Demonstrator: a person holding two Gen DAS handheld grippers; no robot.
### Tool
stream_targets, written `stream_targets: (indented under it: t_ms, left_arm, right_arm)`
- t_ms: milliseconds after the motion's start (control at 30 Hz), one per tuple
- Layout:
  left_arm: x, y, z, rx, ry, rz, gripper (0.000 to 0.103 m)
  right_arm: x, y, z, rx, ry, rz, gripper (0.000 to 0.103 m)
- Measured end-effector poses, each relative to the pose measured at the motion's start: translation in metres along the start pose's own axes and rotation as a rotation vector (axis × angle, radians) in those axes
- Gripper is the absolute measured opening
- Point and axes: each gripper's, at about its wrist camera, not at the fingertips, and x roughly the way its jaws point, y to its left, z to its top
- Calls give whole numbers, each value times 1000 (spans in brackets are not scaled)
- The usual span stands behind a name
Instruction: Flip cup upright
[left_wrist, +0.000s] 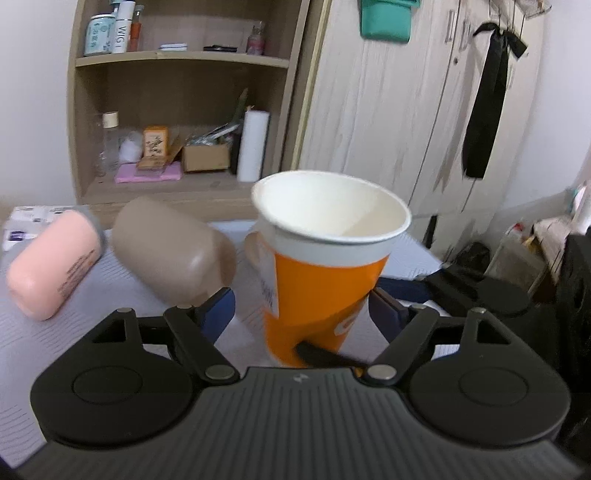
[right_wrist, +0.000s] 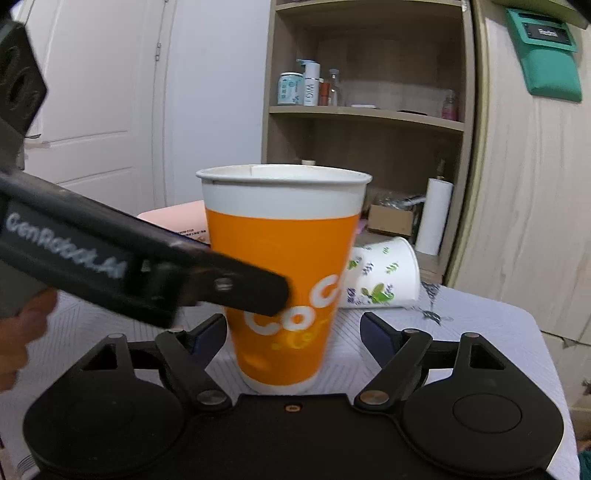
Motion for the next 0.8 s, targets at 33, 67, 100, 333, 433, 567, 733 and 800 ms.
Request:
stream_targets:
  t_ms: [33, 67, 100, 333, 433, 567, 733, 800]
  left_arm:
    - [-5, 0, -2, -8, 6, 12, 79]
    - [-11, 0, -3, -17, 6, 18, 79]
    - [-17, 0, -5, -26, 5, 29, 79]
    - [-61, -2, -11, -29, -66, 160, 80]
    - [-82, -3, -13, -38, -95, 193, 81]
    - [-109, -9, -17, -24, -130, 230, 81]
    - [-140, -16, -25, -27, -159, 257, 81]
    - [-153, -18, -28, -29, -174, 272, 82]
  right_arm:
    - [-3, 0, 0, 9, 10, -4, 83]
    - [-9, 0, -1, 24, 8, -6, 83]
    - [-14, 1, -2, 33, 2, -9, 83]
    - [-53, 19, -5, 17, -21, -69, 83]
    - [-71, 25, -1, 19, -54, -95, 84]
    - [-100, 35, 5, 20, -98, -135, 85]
    - [-134, 48, 12, 25, -139, -175, 87]
    - [-146, 54, 13, 40, -154, -192, 87]
